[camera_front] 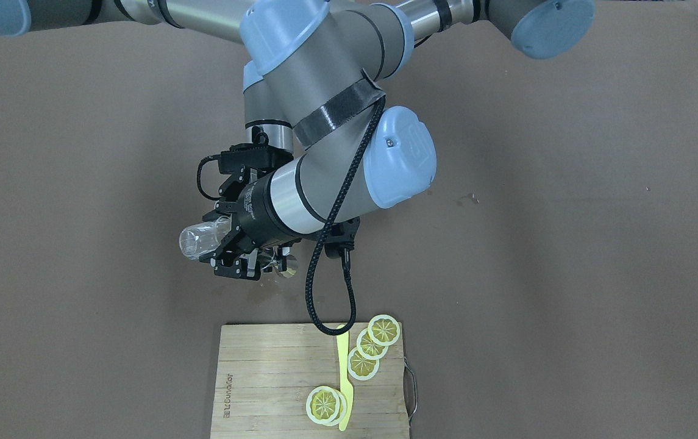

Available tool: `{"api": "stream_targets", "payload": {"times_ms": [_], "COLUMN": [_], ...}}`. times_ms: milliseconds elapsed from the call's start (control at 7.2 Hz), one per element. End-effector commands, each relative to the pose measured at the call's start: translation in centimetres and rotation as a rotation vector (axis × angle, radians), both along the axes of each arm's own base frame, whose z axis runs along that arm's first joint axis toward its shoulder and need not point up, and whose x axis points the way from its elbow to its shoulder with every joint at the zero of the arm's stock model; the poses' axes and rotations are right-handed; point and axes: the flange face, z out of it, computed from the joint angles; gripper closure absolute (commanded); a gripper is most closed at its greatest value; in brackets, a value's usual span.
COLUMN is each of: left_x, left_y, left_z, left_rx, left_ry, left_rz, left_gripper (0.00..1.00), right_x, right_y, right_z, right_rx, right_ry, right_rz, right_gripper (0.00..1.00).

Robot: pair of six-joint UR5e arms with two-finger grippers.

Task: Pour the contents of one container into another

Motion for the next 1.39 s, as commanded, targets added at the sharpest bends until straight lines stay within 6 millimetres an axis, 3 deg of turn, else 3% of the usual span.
{"api": "stream_targets", "payload": {"times_ms": [0,556,694,1111,1250], "left_x": [0.0,0.2,0.2,0.3,0.2], "left_y": [0.0,-0.1,0.0,0.1,0.0], "left_z": [0.0,-0.5,-0.7,-0.7,-0.7], "left_rx": [0.001,0.002,0.003,0.004,0.004], "left_ry": [-0.002,-0.002,-0.001,-0.001,-0.001], "left_rz": [-0.001,-0.003,-0.003,-0.003,-0.005], "left_gripper": [1.0,1.0,1.0,1.0,1.0], "right_x": [-0.3,-0.3,1.6,5.8,8.6], "right_y": [0.3,0.2,-1.2,-3.1,-3.6], "right_z": [-0.6,-0.1,1.3,2.3,3.5], "right_rx": [0.004,0.009,0.025,0.042,0.052], "right_ry": [-0.006,-0.013,-0.048,-0.18,-0.226], "right_rz": [-0.005,0.002,0.031,0.098,0.129], "right_gripper": [1.0,1.0,1.0,1.0,1.0]}}
